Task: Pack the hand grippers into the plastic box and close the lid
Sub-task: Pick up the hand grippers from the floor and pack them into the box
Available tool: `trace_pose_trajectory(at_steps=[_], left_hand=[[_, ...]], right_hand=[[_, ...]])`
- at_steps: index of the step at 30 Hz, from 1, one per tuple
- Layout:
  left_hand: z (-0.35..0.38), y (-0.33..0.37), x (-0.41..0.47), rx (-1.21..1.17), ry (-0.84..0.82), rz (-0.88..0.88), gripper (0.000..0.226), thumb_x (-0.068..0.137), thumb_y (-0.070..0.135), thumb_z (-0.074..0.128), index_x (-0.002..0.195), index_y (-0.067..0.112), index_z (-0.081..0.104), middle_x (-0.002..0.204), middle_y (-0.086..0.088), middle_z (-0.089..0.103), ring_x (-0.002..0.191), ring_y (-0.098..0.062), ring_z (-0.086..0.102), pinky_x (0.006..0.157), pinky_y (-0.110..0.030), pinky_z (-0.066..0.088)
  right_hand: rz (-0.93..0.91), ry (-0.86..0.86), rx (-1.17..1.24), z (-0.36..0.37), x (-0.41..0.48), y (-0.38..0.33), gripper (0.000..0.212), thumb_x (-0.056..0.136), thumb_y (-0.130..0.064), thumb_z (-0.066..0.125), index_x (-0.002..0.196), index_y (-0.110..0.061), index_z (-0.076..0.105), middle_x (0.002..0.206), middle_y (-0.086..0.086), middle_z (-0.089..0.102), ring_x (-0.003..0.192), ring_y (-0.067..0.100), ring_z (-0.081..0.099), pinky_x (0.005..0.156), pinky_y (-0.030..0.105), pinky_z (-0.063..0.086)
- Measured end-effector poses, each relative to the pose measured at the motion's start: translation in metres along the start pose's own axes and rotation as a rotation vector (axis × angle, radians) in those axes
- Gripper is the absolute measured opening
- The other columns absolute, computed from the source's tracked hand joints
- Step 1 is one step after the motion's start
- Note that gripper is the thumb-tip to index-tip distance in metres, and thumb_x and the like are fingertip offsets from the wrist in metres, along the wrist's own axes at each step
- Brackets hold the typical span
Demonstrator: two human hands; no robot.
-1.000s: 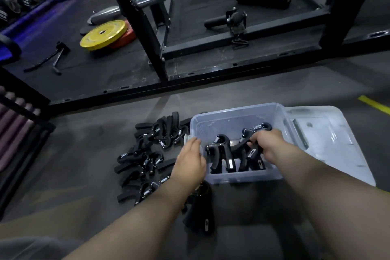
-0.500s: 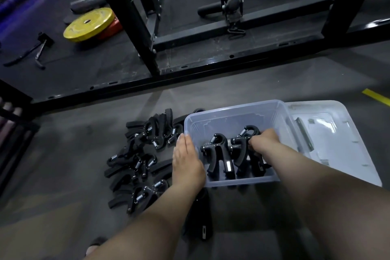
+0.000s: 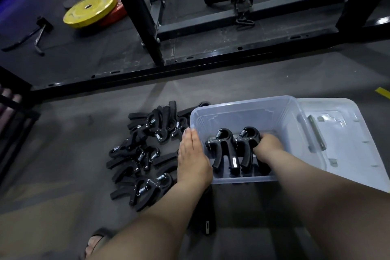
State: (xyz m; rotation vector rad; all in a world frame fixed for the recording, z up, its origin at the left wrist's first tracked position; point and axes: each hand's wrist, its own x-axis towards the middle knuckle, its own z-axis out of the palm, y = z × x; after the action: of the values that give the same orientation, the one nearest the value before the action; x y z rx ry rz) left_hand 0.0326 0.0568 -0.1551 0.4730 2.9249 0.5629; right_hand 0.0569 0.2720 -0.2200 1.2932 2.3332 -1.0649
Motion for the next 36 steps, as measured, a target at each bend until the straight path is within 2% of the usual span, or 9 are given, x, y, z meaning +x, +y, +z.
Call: trace_pose_trajectory(at_steps=[7, 12, 16, 18, 21, 24, 29, 33, 36], left_hand=[[0.0, 0.001, -0.002, 0.006, -0.004, -0.013, 0.079, 0.089, 0.006, 0.037, 0.154, 0.012, -0.008, 0.162, -0.005, -0.009, 0.149, -0.019, -0.007, 0.122, -0.035, 0.002], [-0.001, 0.003, -0.002, 0.002, -0.007, -0.023, 0.078, 0.09, 0.006, 0.037, 0.154, 0.012, -0.007, 0.163, -0.004, -0.008, 0.149, -0.018, -0.007, 0.122, -0.035, 0.002], [-0.002, 0.004, -0.003, 0.002, -0.012, -0.023, 0.079, 0.09, 0.007, 0.037, 0.154, 0.012, -0.008, 0.163, -0.003, -0.009, 0.149, -0.017, -0.008, 0.122, -0.034, 0.001], [-0.002, 0.004, -0.003, -0.003, -0.011, -0.025, 0.079, 0.089, 0.007, 0.037, 0.154, 0.012, -0.007, 0.163, -0.004, -0.008, 0.149, -0.018, -0.008, 0.122, -0.034, 0.001], [-0.002, 0.003, -0.003, -0.009, -0.012, -0.026, 0.079, 0.089, 0.006, 0.037, 0.154, 0.011, -0.006, 0.163, -0.005, -0.008, 0.149, -0.019, -0.007, 0.122, -0.034, 0.001], [-0.002, 0.004, -0.003, -0.023, -0.021, -0.028, 0.079, 0.089, 0.005, 0.036, 0.154, 0.013, -0.008, 0.162, -0.003, -0.01, 0.149, -0.017, -0.01, 0.122, -0.035, 0.0], [-0.003, 0.003, -0.003, -0.052, -0.024, -0.033, 0.081, 0.088, 0.005, 0.037, 0.154, 0.013, -0.008, 0.162, -0.002, -0.011, 0.149, -0.017, -0.01, 0.122, -0.036, 0.0], [-0.002, 0.002, -0.003, -0.079, -0.014, -0.02, 0.08, 0.088, 0.008, 0.038, 0.155, 0.012, -0.006, 0.162, -0.004, -0.009, 0.149, -0.017, -0.01, 0.122, -0.036, 0.001], [-0.003, 0.0, -0.002, -0.127, -0.006, -0.017, 0.082, 0.086, 0.006, 0.039, 0.155, 0.013, -0.003, 0.163, -0.002, -0.007, 0.149, -0.015, -0.009, 0.122, -0.035, 0.0]], right_hand=[[0.074, -0.015, -0.101, -0.004, -0.001, 0.001, 0.028, 0.078, -0.013, 0.063, 0.105, -0.006, 0.069, 0.11, 0.016, 0.069, 0.104, 0.034, 0.065, 0.085, 0.033, 0.052], [0.068, -0.046, -0.128, -0.003, -0.004, 0.001, 0.029, 0.086, -0.01, 0.056, 0.115, -0.01, 0.063, 0.117, 0.015, 0.066, 0.107, 0.033, 0.064, 0.082, 0.032, 0.049], [0.046, -0.053, -0.175, -0.003, -0.005, 0.0, 0.03, 0.091, -0.01, 0.052, 0.121, -0.009, 0.057, 0.126, 0.016, 0.061, 0.114, 0.033, 0.06, 0.089, 0.034, 0.047], [0.045, -0.09, -0.229, -0.004, -0.008, -0.003, 0.035, 0.093, -0.009, 0.051, 0.128, -0.006, 0.051, 0.132, 0.018, 0.056, 0.119, 0.034, 0.056, 0.09, 0.034, 0.046], [0.074, -0.145, -0.325, -0.006, -0.013, -0.007, 0.054, 0.092, -0.008, 0.056, 0.142, -0.001, 0.036, 0.144, 0.019, 0.044, 0.13, 0.033, 0.048, 0.093, 0.034, 0.045], [0.085, -0.153, -0.373, -0.006, -0.014, -0.009, 0.057, 0.09, -0.004, 0.059, 0.142, 0.0, 0.037, 0.142, 0.019, 0.047, 0.129, 0.033, 0.049, 0.099, 0.035, 0.043], [0.096, -0.169, -0.395, -0.005, -0.013, -0.011, 0.056, 0.089, -0.003, 0.059, 0.141, 0.001, 0.038, 0.139, 0.02, 0.049, 0.123, 0.035, 0.054, 0.088, 0.035, 0.047], [0.113, -0.185, -0.324, -0.003, -0.012, -0.007, 0.064, 0.085, -0.015, 0.062, 0.14, 0.003, 0.035, 0.139, 0.021, 0.049, 0.124, 0.035, 0.053, 0.097, 0.036, 0.047], [0.126, -0.015, -0.338, -0.006, -0.015, -0.014, 0.068, 0.086, -0.025, 0.056, 0.142, 0.004, 0.031, 0.144, 0.023, 0.038, 0.13, 0.038, 0.04, 0.106, 0.04, 0.037]])
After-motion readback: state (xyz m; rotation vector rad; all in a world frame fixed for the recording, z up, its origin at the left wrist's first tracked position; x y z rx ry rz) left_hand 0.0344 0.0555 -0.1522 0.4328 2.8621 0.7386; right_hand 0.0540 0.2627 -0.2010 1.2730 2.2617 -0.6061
